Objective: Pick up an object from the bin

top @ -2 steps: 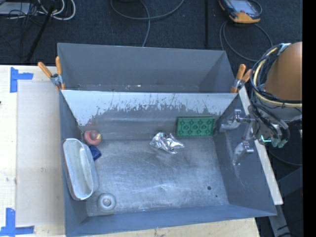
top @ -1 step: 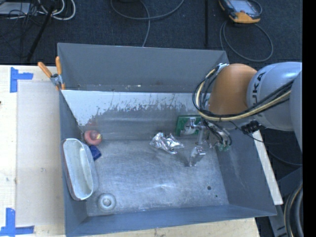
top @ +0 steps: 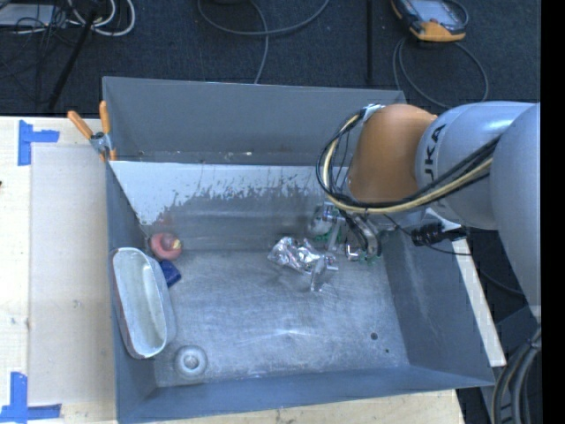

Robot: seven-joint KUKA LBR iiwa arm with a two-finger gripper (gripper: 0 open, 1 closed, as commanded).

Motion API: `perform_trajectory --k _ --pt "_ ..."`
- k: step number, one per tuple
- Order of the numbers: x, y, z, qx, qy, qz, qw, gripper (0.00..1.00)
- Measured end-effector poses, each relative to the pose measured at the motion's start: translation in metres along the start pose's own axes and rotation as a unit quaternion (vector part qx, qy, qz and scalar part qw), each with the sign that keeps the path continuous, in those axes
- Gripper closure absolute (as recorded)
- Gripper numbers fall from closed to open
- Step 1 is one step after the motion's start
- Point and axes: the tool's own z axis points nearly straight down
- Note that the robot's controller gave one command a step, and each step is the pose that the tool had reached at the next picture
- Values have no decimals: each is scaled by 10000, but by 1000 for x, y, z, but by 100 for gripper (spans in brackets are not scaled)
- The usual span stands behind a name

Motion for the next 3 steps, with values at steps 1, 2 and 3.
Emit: perform_trajectory --k 1,2,3 --pt "12 18 1 11 22 -74 10000 0" --pt "11 18 25 3 -3 564 9984 0" --pt "18 31 25 5 -45 1513 9885 0"
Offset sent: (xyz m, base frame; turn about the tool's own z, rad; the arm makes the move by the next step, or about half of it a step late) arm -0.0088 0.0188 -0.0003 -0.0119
